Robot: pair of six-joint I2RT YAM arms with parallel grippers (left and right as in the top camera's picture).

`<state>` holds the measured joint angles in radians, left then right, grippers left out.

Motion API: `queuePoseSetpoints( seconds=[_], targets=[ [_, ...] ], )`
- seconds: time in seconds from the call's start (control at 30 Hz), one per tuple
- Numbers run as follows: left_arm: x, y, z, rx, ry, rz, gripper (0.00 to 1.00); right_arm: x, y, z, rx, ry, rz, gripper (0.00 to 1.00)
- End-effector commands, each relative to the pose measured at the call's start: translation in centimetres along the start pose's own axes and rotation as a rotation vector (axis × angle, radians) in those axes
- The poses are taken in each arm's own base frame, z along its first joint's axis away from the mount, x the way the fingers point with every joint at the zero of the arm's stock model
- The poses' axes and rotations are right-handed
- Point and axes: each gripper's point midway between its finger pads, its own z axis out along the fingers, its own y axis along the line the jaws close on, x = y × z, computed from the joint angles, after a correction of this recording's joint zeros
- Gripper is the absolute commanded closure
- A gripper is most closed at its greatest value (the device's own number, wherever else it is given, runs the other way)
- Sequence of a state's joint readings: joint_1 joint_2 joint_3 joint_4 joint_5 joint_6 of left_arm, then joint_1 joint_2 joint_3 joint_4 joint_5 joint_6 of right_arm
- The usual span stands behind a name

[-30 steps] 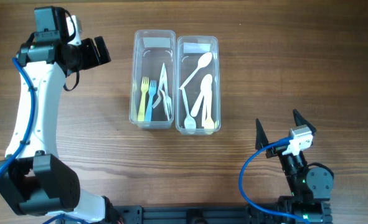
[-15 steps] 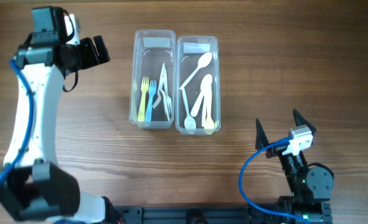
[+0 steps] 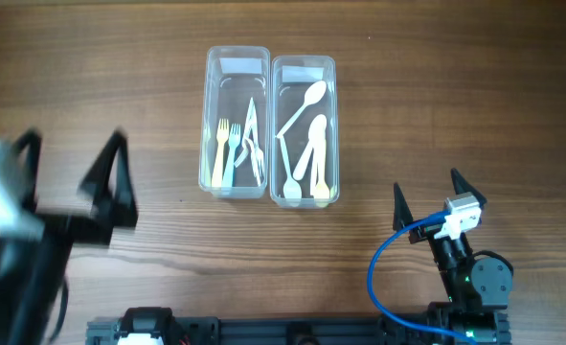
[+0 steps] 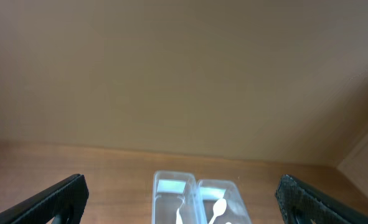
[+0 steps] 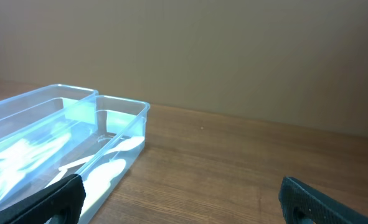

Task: Pack container

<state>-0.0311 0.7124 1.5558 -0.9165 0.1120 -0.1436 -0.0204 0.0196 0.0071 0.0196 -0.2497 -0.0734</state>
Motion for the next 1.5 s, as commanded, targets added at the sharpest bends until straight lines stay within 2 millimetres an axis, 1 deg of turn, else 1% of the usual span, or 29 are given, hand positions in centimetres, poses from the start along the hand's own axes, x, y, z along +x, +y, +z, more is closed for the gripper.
queuePoseSetpoints(
  seconds=[0.0,0.07,0.13,0.17,0.27,0.37,0.4,0.47,0.5,0.67,0.83,0.97,1.1,1.17,1.33,1.47],
  targets=[
    [2.3,0.6,-3.0,-0.023,-0.020,0.010,0.00,-0.2,-0.1,-0.1,0.011,-0.011,-0.008,0.00],
    [4.9,1.2,-3.8,-0.028,-0.012,0.009,0.00,-0.2,-0.1,-0.1,0.011,-0.011,-0.008,0.00],
    [7.9,1.8,-3.6,-0.032,0.010,0.006,0.00,-0.2,-0.1,-0.1,0.011,-0.011,-0.008,0.00],
    [9.7,2.1,-3.2,-0.027,0.026,0.004,0.00,-0.2,-0.1,-0.1,0.011,-0.011,-0.008,0.00],
    [14.0,3.0,-1.5,-0.019,0.052,-0.004,0.00,-0.2,-0.1,-0.1,0.011,-0.011,-0.008,0.00],
    [18.5,3.7,0.7,0.009,0.060,-0.006,0.00,-0.2,-0.1,-0.1,0.011,-0.011,-0.008,0.00],
    [20.8,4.0,2.0,0.026,0.064,-0.006,0.00,-0.2,-0.1,-0.1,0.011,-0.011,-0.008,0.00],
    [22.4,4.4,3.2,0.032,0.053,-0.005,0.00,-0.2,-0.1,-0.1,0.011,-0.011,-0.008,0.00],
    [22.9,4.6,3.6,0.035,0.050,-0.005,0.00,-0.2,-0.1,-0.1,0.011,-0.011,-0.008,0.00],
    [26.8,6.1,5.7,0.011,0.086,-0.007,0.00,-0.2,-0.1,-0.1,0.011,-0.011,-0.008,0.00],
    [29.8,7.6,7.1,-0.020,0.104,-0.015,0.00,-0.2,-0.1,-0.1,0.011,-0.011,-0.008,0.00],
    [31.5,8.1,7.5,-0.026,0.099,-0.014,0.00,-0.2,-0.1,-0.1,0.011,-0.011,-0.008,0.00],
    [32.3,8.4,7.8,-0.024,0.091,-0.012,0.00,-0.2,-0.1,-0.1,0.011,-0.011,-0.008,0.00],
    [32.3,8.4,7.8,-0.023,0.091,0.019,0.00,-0.2,-0.1,-0.1,0.011,-0.011,-0.008,0.00],
    [32.3,8.4,7.8,-0.018,0.092,0.182,0.00,-0.2,-0.1,-0.1,0.011,-0.012,-0.008,0.00],
    [32.3,8.4,7.8,-0.016,0.093,0.221,0.00,-0.2,-0.1,-0.1,0.011,-0.011,-0.008,0.00]
  ],
)
